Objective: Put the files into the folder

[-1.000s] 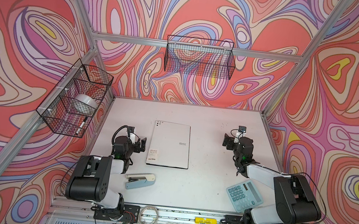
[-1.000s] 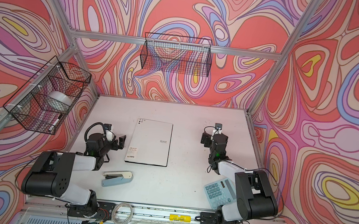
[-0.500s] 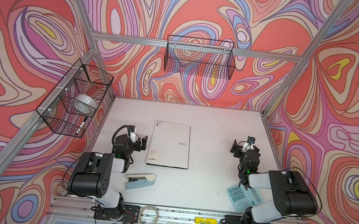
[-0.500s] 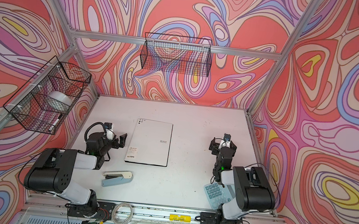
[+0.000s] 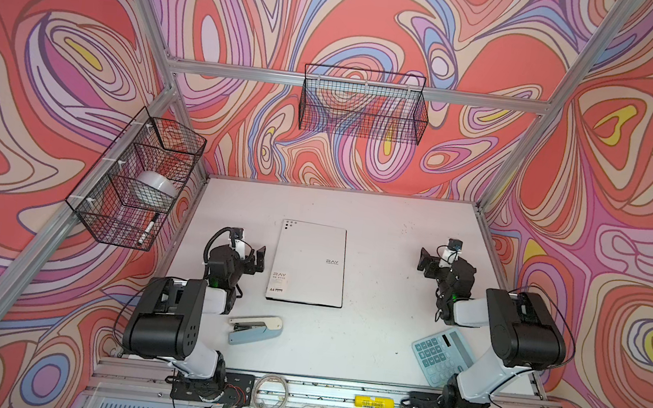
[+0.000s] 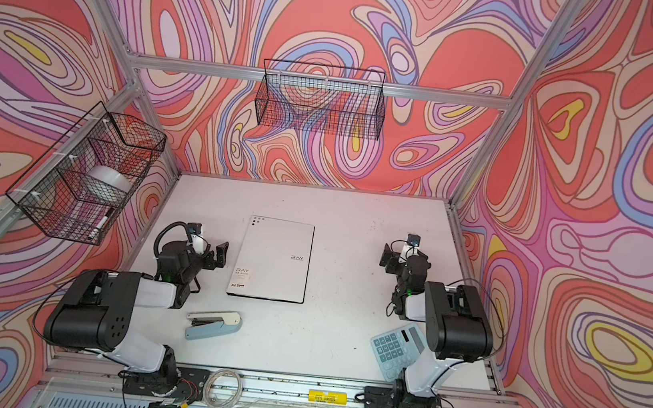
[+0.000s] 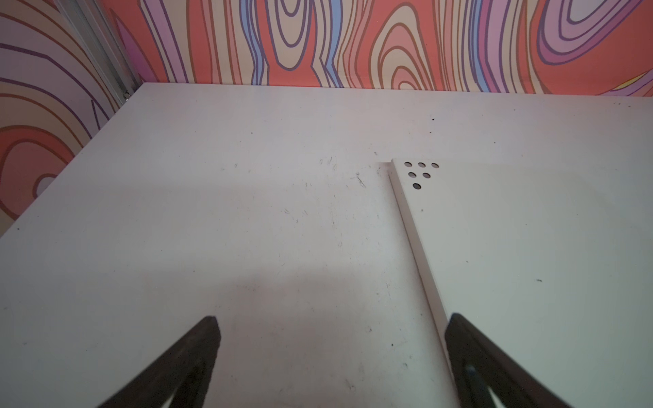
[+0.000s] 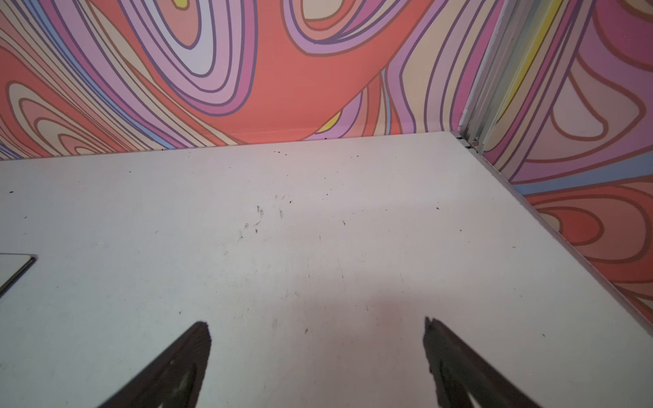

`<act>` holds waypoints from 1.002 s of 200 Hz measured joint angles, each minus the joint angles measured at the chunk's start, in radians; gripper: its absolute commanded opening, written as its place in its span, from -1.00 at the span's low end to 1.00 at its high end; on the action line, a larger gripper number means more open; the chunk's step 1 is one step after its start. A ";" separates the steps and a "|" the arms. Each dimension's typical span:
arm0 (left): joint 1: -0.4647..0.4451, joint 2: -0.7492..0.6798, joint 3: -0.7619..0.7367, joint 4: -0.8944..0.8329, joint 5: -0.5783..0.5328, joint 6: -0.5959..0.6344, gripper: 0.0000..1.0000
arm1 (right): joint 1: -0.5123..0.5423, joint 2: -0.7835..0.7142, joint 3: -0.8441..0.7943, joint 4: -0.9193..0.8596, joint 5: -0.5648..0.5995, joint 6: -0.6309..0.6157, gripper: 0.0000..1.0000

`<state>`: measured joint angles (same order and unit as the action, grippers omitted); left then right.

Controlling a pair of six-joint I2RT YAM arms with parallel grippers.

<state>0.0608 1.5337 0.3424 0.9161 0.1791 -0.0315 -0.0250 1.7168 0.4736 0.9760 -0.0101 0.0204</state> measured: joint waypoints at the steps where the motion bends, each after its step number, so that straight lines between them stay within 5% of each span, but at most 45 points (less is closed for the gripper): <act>1: 0.000 0.000 0.000 0.000 0.000 0.000 1.00 | 0.000 0.000 0.000 0.000 0.000 0.000 0.97; 200: 0.000 0.000 0.000 0.000 -0.010 -0.003 0.99 | 0.000 0.000 0.000 -0.012 -0.014 0.000 0.97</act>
<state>0.0608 1.5337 0.3424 0.9161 0.1696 -0.0349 -0.0250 1.7168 0.4732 0.9638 -0.0238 0.0204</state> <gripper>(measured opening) 0.998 0.986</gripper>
